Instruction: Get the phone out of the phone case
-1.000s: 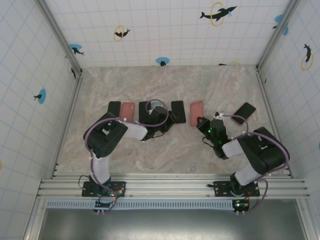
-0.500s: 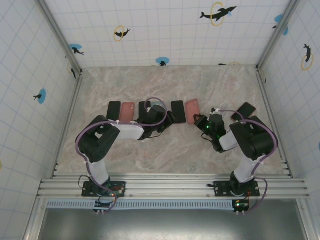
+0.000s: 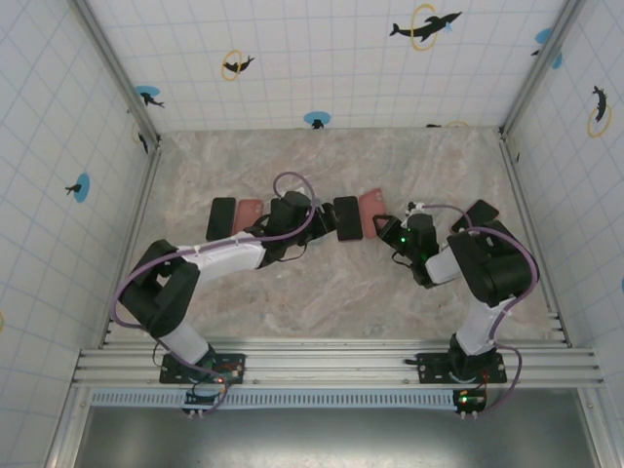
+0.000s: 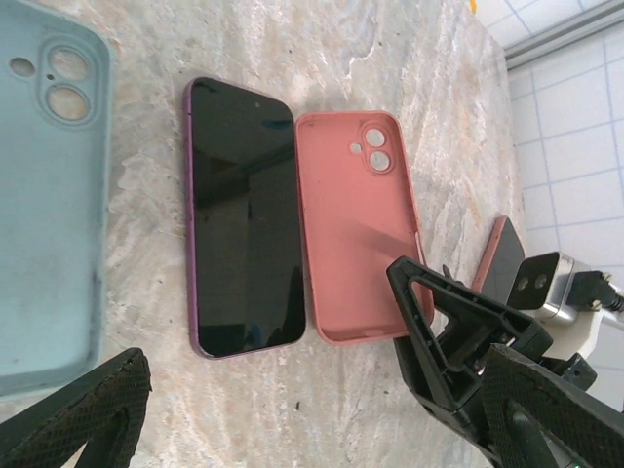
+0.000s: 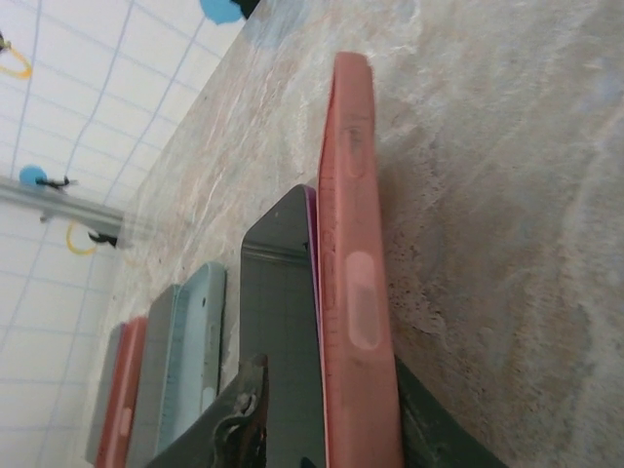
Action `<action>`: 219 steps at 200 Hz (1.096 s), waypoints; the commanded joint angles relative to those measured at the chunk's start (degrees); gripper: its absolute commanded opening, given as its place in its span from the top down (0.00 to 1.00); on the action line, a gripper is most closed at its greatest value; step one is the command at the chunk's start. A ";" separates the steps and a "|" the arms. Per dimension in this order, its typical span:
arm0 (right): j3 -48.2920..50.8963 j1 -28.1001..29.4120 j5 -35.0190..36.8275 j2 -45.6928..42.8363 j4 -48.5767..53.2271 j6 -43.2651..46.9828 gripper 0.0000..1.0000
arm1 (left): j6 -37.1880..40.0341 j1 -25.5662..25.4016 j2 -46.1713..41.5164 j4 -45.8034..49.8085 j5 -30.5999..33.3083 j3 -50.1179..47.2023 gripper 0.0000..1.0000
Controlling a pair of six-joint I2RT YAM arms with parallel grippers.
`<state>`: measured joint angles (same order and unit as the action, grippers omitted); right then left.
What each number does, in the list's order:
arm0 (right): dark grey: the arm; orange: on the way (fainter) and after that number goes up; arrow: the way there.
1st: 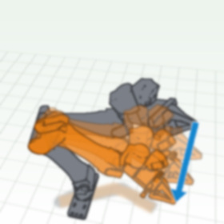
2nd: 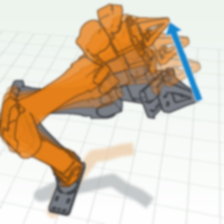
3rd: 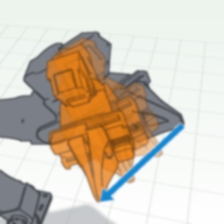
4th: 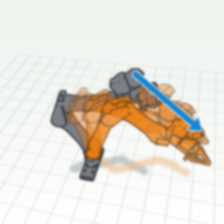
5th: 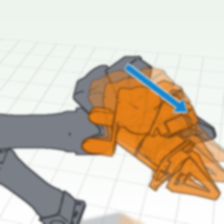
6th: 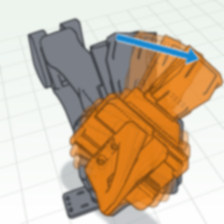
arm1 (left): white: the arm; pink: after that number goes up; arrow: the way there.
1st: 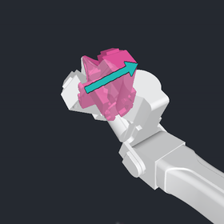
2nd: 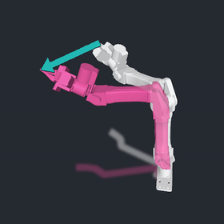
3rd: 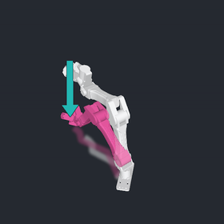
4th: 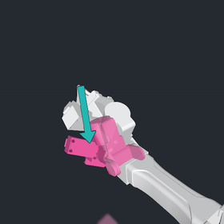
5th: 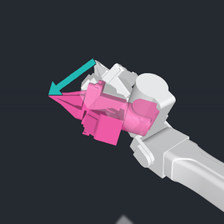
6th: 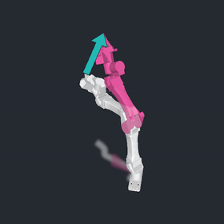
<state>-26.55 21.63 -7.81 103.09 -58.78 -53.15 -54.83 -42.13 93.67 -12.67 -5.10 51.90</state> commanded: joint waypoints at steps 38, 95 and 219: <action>-4.48 -0.34 0.95 -4.01 14.00 9.47 0.54 | 3.94 1.85 -4.21 3.74 -1.22 -0.66 0.07; -8.61 -0.93 6.31 -11.82 32.53 20.53 0.38 | 5.40 4.05 -6.41 4.14 -3.29 -1.01 0.03; -17.53 -26.36 11.94 -27.13 72.39 34.45 0.15 | 2.82 4.86 -7.81 -3.10 -9.69 -3.82 0.03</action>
<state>-42.59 -0.64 0.38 77.17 6.22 -18.59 -50.89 -37.43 86.96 -12.10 -12.53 48.45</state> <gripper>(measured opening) 0.829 0.975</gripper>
